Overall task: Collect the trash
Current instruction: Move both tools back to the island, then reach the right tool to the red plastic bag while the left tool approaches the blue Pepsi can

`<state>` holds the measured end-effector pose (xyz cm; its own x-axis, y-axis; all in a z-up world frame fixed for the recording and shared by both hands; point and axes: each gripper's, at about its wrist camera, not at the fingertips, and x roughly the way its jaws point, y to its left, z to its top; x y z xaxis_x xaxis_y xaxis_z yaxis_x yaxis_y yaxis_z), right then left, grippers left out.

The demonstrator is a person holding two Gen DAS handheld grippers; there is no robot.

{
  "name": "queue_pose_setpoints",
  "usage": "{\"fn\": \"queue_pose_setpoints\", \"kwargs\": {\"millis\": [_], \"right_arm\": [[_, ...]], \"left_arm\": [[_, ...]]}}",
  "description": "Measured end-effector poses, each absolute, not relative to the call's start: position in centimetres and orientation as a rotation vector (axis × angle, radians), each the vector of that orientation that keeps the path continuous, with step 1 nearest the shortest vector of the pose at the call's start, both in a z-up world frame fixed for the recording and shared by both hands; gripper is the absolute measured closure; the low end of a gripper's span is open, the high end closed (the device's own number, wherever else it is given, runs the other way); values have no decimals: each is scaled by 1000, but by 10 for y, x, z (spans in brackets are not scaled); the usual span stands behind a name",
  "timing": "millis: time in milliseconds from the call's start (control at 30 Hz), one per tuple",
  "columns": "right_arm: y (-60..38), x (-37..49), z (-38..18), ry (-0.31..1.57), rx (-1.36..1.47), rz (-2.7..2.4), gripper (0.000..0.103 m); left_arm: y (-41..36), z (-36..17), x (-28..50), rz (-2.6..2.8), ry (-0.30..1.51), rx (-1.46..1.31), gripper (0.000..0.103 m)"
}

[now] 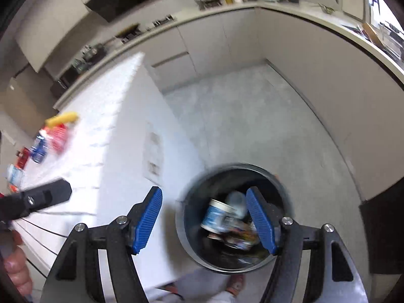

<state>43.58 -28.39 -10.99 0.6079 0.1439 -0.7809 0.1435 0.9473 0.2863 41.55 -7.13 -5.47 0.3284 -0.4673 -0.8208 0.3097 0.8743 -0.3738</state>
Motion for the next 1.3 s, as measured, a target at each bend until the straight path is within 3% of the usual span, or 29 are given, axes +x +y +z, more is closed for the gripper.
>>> {"fn": "queue_pose_setpoints", "kwargs": {"millis": [200, 467, 800, 1300], "right_arm": [[-174, 446, -63, 868, 344, 98, 27], [-34, 479, -65, 872, 313, 174, 24], [37, 541, -65, 860, 238, 214, 24], [59, 622, -101, 941, 301, 77, 24]], "left_arm": [[66, -44, 415, -378, 1058, -189, 29], [228, -53, 432, -145, 1017, -220, 29], [297, -58, 474, -30, 1005, -192, 28], [315, -53, 544, -166, 1006, -35, 25]]}}
